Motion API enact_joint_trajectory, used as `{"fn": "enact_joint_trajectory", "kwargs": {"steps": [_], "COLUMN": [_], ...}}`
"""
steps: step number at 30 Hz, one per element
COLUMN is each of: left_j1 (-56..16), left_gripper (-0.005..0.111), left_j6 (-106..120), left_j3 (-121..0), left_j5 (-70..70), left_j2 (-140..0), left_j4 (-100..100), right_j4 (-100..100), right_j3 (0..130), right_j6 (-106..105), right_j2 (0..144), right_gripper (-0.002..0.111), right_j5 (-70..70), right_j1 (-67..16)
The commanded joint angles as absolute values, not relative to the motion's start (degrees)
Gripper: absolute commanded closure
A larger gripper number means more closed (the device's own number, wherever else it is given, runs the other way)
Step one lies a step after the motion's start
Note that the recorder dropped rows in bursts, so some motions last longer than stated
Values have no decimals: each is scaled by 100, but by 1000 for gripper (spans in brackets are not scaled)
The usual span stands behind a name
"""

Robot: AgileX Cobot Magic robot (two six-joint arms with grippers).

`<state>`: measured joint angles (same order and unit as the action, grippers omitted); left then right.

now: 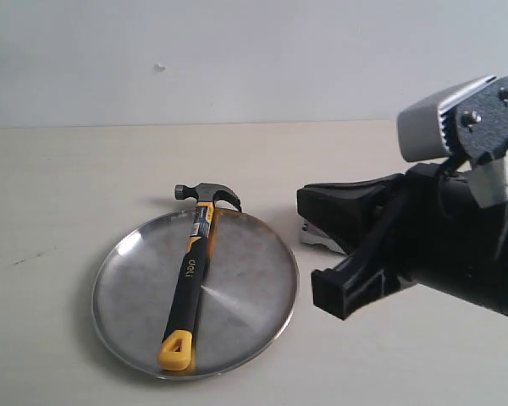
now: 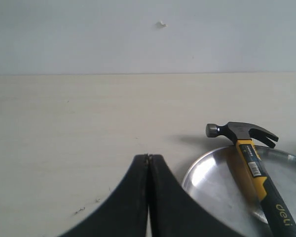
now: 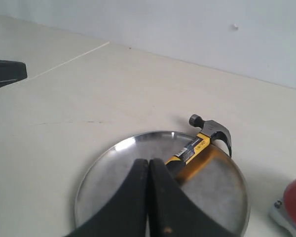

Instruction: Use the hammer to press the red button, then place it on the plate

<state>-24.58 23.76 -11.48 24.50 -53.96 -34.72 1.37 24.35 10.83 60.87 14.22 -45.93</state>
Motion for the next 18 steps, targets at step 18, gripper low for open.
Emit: {"fn": "enact_joint_trajectory", "kwargs": {"steps": [18], "left_j1": [-2488], "left_gripper": [107], "left_j6": [2358], "left_j3": [-1121], "left_j5": [2526], "left_j2": [-5361], "left_j4": [-3459], "right_j4": [219], "right_j3": [2326], "right_j6": [953], "right_j2": [5715], "right_gripper": [108], "right_j5": [315], "right_j1": [-4600]}}
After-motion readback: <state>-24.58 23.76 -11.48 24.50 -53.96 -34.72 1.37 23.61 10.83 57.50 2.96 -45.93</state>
